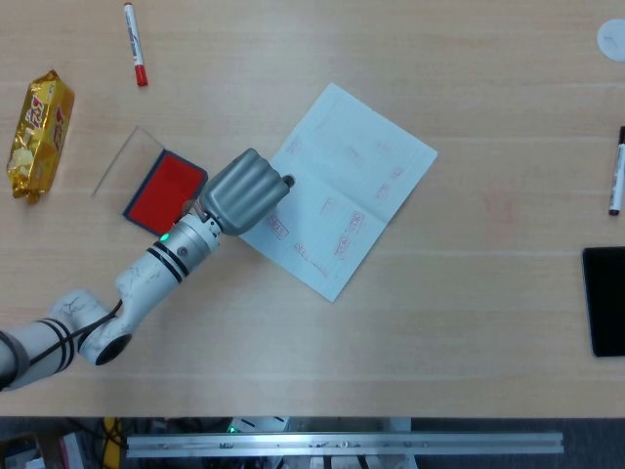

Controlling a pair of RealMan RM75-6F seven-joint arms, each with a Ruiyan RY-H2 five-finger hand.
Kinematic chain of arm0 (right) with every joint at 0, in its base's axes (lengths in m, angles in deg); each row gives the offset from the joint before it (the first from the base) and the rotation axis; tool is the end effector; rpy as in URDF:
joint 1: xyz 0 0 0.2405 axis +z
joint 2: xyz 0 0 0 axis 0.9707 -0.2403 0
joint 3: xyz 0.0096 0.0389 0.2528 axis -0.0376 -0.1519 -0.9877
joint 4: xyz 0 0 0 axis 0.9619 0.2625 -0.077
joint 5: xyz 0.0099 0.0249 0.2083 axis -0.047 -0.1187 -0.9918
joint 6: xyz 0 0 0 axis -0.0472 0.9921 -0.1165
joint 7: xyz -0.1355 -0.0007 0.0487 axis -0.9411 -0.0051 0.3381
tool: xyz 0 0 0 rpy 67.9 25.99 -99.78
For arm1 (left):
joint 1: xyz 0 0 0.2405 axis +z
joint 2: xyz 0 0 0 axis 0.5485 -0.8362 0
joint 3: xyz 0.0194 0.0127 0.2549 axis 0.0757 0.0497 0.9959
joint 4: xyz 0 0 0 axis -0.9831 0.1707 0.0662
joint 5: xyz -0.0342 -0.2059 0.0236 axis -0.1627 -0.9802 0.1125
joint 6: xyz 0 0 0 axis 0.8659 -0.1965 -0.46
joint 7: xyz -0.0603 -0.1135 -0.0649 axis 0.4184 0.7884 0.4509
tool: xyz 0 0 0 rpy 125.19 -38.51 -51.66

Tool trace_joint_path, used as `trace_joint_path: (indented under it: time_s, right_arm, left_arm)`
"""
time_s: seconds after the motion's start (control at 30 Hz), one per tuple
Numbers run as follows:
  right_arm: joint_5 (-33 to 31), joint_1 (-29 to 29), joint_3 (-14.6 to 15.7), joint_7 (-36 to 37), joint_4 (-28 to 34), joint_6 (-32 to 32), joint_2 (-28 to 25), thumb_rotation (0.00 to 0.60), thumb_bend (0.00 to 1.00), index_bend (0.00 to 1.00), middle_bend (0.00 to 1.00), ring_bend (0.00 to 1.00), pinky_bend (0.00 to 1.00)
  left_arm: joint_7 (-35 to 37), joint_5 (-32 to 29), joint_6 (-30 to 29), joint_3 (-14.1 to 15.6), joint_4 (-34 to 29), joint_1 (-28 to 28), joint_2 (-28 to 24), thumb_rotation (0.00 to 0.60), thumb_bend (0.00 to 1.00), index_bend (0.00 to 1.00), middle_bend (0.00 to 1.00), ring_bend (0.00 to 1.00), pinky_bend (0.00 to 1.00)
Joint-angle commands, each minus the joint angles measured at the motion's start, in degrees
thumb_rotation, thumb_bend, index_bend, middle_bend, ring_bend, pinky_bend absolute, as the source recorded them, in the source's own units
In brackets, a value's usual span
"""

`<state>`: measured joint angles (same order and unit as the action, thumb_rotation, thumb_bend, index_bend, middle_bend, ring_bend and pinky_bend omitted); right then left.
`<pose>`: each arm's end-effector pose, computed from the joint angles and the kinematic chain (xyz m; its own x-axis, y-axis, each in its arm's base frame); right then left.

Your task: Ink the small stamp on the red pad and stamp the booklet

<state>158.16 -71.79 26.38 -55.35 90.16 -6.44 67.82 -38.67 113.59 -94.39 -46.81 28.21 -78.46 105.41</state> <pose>-0.3361 -0.1782 0.1839 0.4684 -0.0917 0.8787 -0.8754 0.0866 0.4756 -0.1657 0.3363 -0.0754 0.8172 -0.1049 0.5668 0.3584 -0.6776 -0.6422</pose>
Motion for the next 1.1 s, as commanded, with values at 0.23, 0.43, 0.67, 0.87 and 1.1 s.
trace_joint_path:
  time_s: [0.23, 0.43, 0.67, 0.87, 1.1]
  right_arm:
    - [-0.18, -0.14, 0.0, -0.4, 0.34, -0.08, -0.15, 0.6, 0.19, 0.38, 0.42, 0.47, 0.51]
    - [-0.32, -0.36, 0.04, -0.46, 0.45, -0.23, -0.27, 0.6, 0.19, 0.38, 0.42, 0.47, 0.51]
    - [-0.49, -0.48, 0.03, -0.49, 0.43, -0.22, -0.33, 0.6, 0.19, 0.38, 0.42, 0.47, 0.51]
    - [-0.56, -0.62, 0.03, -0.32, 0.26, -0.29, -0.29, 0.6, 0.19, 0.38, 0.42, 0.47, 0.51]
    - [-0.64, -0.79, 0.0, -0.07, 0.01, -0.43, -0.28, 0.6, 0.19, 0.38, 0.42, 0.47, 0.51]
  left_arm:
    - [0.37, 1.12, -0.7, 0.88, 2.39, 0.45, 1.53, 0.6, 0.35, 0.59, 0.99, 0.97, 1.0]
    - [0.03, 1.07, -0.1, 1.08, 3.54, 0.55, 2.57, 0.6, 0.35, 0.59, 0.99, 0.97, 1.0]
    - [0.31, 0.87, 0.53, 1.07, 4.62, 0.59, 3.41, 0.6, 0.35, 0.59, 0.99, 0.97, 1.0]
    - [0.29, 0.76, 0.92, 1.11, 5.07, 0.64, 3.78, 0.6, 0.35, 0.59, 0.99, 0.97, 1.0]
    - [-0.11, 0.46, 1.69, 1.09, 5.04, 0.6, 3.92, 0.6, 0.35, 0.59, 0.99, 0.97, 1.0]
